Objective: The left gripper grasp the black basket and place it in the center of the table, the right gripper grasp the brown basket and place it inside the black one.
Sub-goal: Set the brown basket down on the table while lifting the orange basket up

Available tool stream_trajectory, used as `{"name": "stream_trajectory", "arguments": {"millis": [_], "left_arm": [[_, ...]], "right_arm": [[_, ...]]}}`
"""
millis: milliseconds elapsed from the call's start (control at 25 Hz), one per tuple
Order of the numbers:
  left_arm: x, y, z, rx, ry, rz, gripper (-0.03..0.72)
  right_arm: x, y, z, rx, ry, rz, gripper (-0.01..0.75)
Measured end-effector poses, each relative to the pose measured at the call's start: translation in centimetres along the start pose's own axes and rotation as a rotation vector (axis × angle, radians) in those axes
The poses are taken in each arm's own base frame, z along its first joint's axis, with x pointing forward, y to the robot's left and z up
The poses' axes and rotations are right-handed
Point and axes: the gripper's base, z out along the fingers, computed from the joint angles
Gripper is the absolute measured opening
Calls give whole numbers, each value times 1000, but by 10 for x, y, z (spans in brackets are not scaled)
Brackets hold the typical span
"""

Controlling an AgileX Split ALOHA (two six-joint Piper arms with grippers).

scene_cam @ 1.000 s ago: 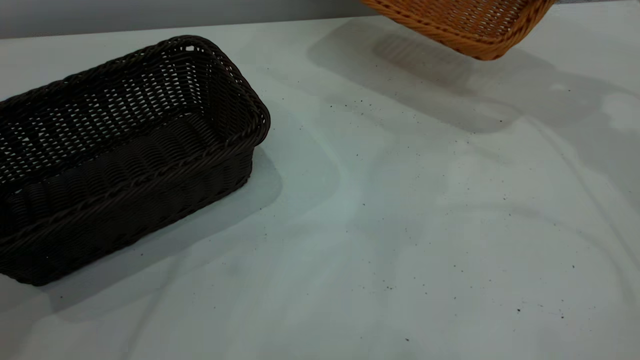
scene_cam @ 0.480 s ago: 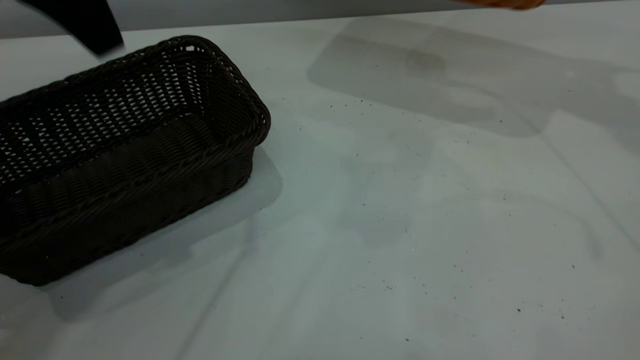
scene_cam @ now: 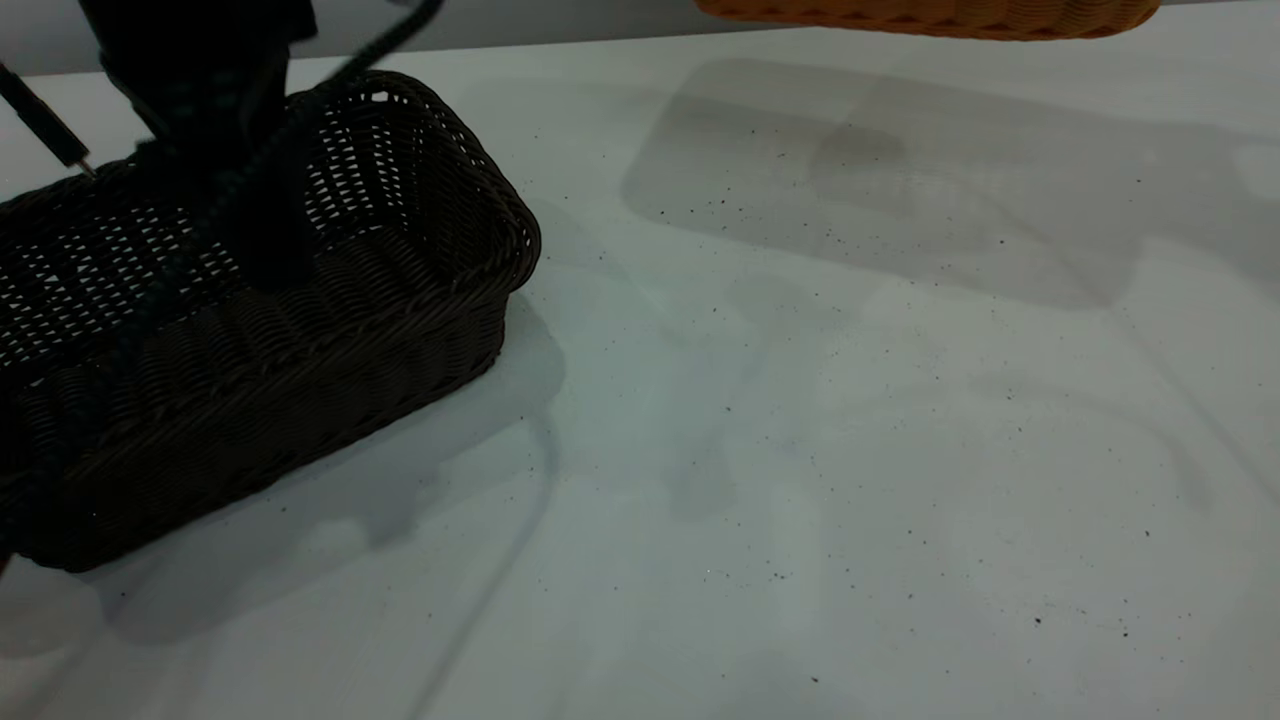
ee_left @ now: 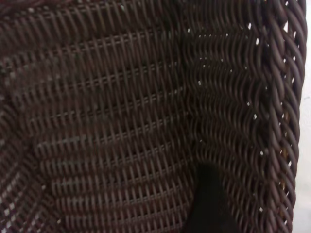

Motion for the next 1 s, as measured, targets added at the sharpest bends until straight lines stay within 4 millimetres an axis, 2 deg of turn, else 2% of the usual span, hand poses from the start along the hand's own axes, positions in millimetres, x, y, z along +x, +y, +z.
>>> {"name": "stream_trajectory", "arguments": {"millis": [480, 640, 800, 1000], "left_arm": [[-2, 7, 25, 5, 64, 14, 428], [-3, 8, 37, 27, 87, 16, 428], [-7, 4, 40, 33, 82, 26, 428], [-15, -3, 39, 26, 58, 45, 428]], "right_arm": [[2, 0, 0, -4, 23, 0, 103], [-1, 3, -6, -9, 28, -9, 103], [-8, 7, -15, -21, 4, -17, 103], [-8, 8, -15, -22, 10, -17, 103]]}}
